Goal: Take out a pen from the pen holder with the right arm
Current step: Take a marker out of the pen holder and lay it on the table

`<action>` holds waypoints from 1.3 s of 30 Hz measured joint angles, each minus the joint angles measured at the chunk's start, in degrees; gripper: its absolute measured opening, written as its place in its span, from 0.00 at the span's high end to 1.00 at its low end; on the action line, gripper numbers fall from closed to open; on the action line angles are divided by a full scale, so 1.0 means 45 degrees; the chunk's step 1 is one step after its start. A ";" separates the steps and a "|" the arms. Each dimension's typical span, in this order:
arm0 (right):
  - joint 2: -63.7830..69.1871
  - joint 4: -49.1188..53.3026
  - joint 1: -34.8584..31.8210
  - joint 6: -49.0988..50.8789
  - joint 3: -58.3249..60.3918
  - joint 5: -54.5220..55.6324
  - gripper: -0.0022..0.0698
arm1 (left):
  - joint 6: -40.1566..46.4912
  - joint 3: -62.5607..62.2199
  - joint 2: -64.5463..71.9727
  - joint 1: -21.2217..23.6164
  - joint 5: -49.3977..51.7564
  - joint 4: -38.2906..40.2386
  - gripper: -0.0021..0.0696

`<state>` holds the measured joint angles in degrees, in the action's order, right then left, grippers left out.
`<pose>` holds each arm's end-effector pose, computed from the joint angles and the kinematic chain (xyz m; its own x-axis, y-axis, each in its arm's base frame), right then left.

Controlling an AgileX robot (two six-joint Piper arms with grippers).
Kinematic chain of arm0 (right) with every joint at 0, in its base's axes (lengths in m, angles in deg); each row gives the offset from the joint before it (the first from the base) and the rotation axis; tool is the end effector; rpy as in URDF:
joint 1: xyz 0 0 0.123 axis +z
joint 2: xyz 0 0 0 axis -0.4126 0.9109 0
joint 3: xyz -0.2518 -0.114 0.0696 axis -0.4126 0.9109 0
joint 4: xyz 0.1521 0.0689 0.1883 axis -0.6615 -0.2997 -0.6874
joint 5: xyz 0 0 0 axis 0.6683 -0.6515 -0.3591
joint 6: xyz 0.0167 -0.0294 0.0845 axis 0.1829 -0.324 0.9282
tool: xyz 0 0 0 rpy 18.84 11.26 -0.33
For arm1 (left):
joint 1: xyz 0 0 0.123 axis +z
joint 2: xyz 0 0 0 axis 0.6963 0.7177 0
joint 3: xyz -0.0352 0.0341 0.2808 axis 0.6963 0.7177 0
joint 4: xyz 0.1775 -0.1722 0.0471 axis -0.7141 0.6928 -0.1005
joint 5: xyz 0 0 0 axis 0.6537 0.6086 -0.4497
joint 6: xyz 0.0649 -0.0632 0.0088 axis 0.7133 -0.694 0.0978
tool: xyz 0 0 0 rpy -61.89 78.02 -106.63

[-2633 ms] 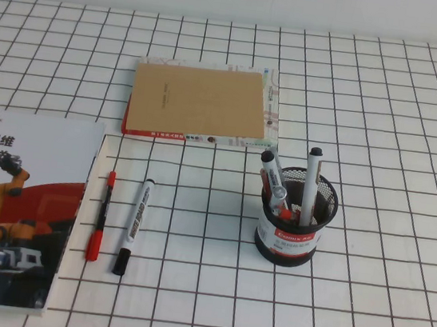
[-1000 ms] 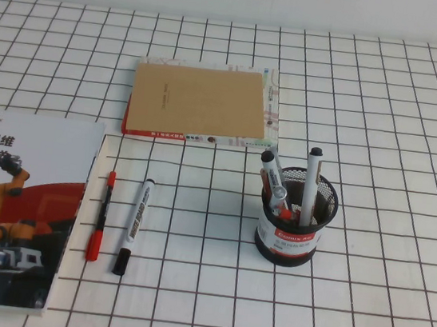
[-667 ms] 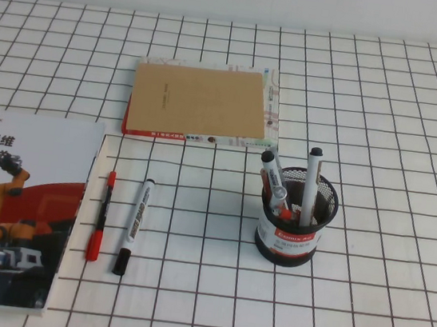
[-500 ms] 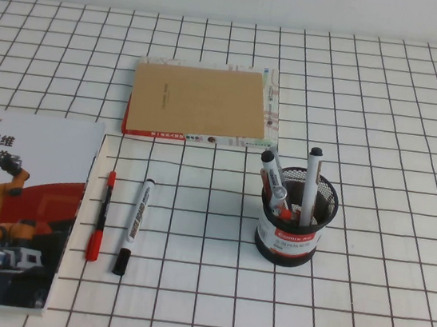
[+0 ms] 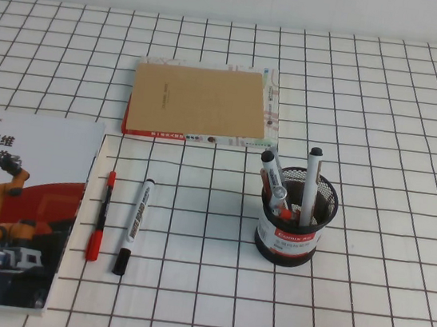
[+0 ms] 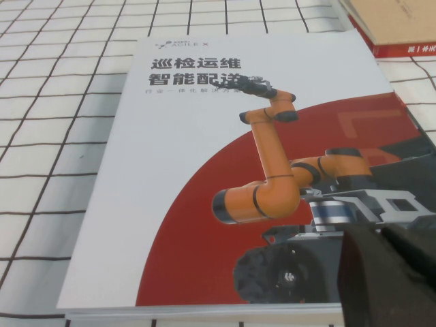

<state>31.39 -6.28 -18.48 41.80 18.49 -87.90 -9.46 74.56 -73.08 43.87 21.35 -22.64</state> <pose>0.1124 0.0458 0.2656 -0.7389 0.3068 -0.5999 -0.0825 0.8424 0.5324 0.0524 -0.0027 0.1715 -0.2936 0.0513 -0.9546 0.0453 0.9982 0.0397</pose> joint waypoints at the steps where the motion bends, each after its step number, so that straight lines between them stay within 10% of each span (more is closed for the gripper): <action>1: 0.0505 0.0030 0.0000 -0.0202 -0.0237 -0.0120 0.99 | 0.0000 0.0000 0.0000 0.0000 0.0000 0.0000 0.98; 11: 0.4049 0.0110 0.0644 -0.1147 -0.2211 0.0361 0.99 | 0.0000 0.0000 0.0000 0.0000 0.0000 0.0000 0.98; 22: 0.7272 0.0911 0.5335 -0.1204 -0.3904 0.5028 0.97 | 0.0000 0.0000 0.0000 0.0000 0.0000 0.0000 0.98; 31: 0.8987 0.0934 0.7020 -0.1210 -0.3879 1.0123 0.46 | 0.0000 0.0000 0.0000 0.0000 0.0000 0.0000 0.98; 39: 1.0558 0.0821 0.7017 -0.1232 -0.3516 1.4199 0.37 | 0.0000 0.0000 0.0000 0.0000 0.0000 0.0000 0.98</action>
<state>78.91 -2.59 13.10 36.26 2.67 -24.00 -9.46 74.56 -73.08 43.87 21.35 -22.64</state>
